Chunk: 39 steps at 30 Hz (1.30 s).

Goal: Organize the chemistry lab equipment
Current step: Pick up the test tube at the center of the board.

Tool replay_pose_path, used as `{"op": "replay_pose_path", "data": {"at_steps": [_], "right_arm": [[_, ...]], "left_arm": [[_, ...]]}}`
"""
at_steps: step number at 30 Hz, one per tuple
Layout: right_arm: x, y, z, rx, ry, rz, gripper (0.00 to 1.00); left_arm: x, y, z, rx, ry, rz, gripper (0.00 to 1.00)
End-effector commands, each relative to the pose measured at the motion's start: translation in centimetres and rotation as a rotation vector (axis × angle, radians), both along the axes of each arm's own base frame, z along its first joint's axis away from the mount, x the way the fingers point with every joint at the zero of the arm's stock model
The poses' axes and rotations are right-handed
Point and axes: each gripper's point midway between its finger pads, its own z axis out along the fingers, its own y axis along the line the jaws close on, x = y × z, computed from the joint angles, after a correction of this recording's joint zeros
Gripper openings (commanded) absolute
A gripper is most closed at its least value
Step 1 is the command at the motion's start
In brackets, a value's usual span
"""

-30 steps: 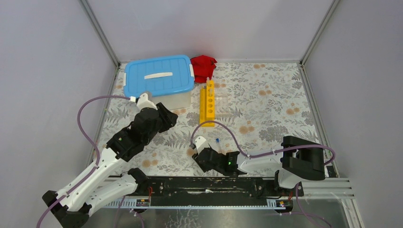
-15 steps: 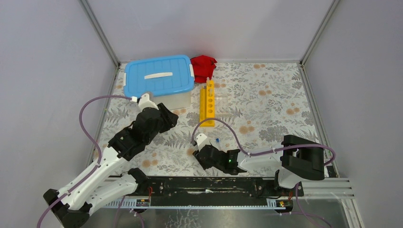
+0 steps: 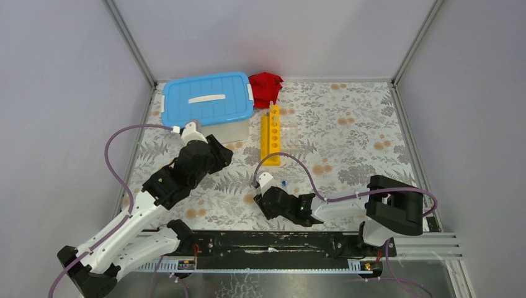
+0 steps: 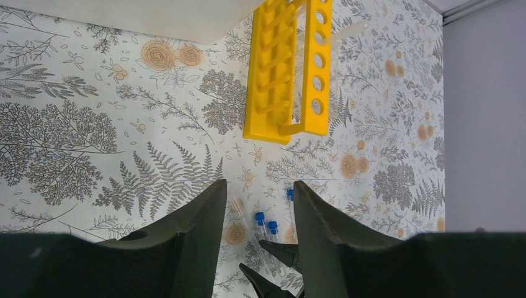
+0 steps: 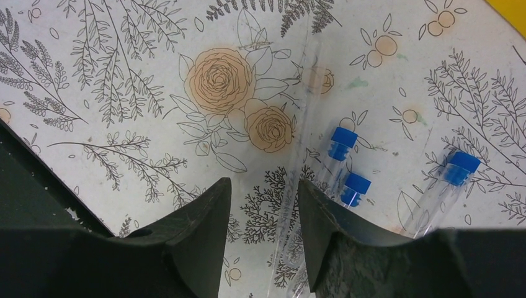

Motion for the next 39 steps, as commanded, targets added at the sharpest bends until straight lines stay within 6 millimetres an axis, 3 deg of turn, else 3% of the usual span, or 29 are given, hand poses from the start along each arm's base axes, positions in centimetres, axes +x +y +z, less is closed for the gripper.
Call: {"op": "replay_pose_path", "data": {"at_steps": [1, 18, 27, 36, 39], "right_arm": [[0.4, 0.9, 1.0, 0.071, 0.004, -0.008, 0.5], [-0.6, -0.7, -1.7, 0.014, 0.087, -0.023, 0.34], [-0.9, -2.1, -3.4, -0.076, 0.115, -0.06, 0.18], [-0.7, -3.0, -4.4, -0.167, 0.073, -0.095, 0.07], [-0.6, -2.8, -3.8, -0.153, 0.05, -0.101, 0.05]], "left_arm": [[0.4, -0.3, 0.4, -0.02, -0.022, 0.008, 0.51], [0.3, -0.3, 0.2, -0.018, -0.017, 0.001, 0.51], [0.0, -0.2, 0.1, -0.019, -0.014, -0.001, 0.51], [-0.4, -0.1, 0.1, -0.025, -0.003, -0.006, 0.52], [-0.5, -0.3, -0.1, -0.026, 0.006, -0.015, 0.52]]}}
